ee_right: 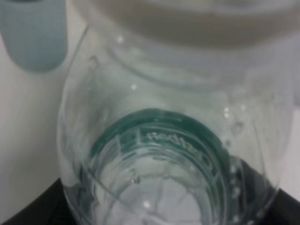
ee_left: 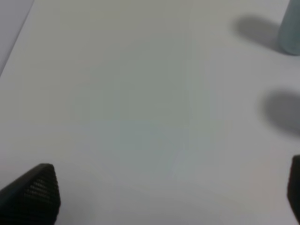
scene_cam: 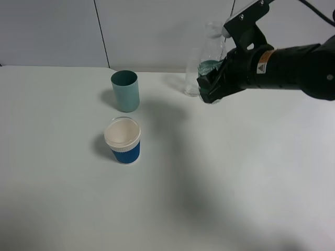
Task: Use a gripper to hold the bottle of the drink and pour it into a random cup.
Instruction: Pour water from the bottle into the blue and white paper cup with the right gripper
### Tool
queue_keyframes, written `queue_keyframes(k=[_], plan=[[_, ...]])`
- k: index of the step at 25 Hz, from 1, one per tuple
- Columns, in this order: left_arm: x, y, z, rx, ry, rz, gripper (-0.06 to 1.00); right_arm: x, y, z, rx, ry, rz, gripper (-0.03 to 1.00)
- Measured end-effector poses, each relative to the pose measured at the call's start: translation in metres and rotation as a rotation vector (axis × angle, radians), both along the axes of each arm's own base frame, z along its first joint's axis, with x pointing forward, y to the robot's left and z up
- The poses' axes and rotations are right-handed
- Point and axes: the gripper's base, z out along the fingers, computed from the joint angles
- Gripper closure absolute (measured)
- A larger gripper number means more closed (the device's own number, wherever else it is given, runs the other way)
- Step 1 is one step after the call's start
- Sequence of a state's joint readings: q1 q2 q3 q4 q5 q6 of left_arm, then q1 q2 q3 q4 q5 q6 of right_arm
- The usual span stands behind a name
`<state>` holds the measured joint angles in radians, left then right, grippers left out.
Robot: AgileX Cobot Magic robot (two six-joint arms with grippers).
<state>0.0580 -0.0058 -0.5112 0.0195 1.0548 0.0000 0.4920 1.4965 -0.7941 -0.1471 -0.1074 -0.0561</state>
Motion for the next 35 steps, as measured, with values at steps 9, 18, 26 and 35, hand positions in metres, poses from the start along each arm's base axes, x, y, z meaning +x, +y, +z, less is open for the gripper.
queue_keyframes(k=[9, 18, 26, 35], plan=[[0.0, 0.0, 0.0, 0.0, 0.0, 0.0, -0.04, 0.028, 0.012, 0.036, 0.0, -0.016, -0.036, 0.41], [0.0, 0.0, 0.0, 0.0, 0.0, 0.0, -0.04, 0.051, 0.029, 0.025, -0.008, 0.017, -0.075, 0.41], [0.0, 0.0, 0.0, 0.0, 0.0, 0.0, -0.04, 0.06, 0.068, 0.021, -0.027, 0.0, -0.034, 0.41], [0.0, 0.0, 0.0, -0.001, 0.0, -0.001, -0.04, 0.055, 0.094, 0.014, -0.166, -0.049, 0.015, 0.41]])
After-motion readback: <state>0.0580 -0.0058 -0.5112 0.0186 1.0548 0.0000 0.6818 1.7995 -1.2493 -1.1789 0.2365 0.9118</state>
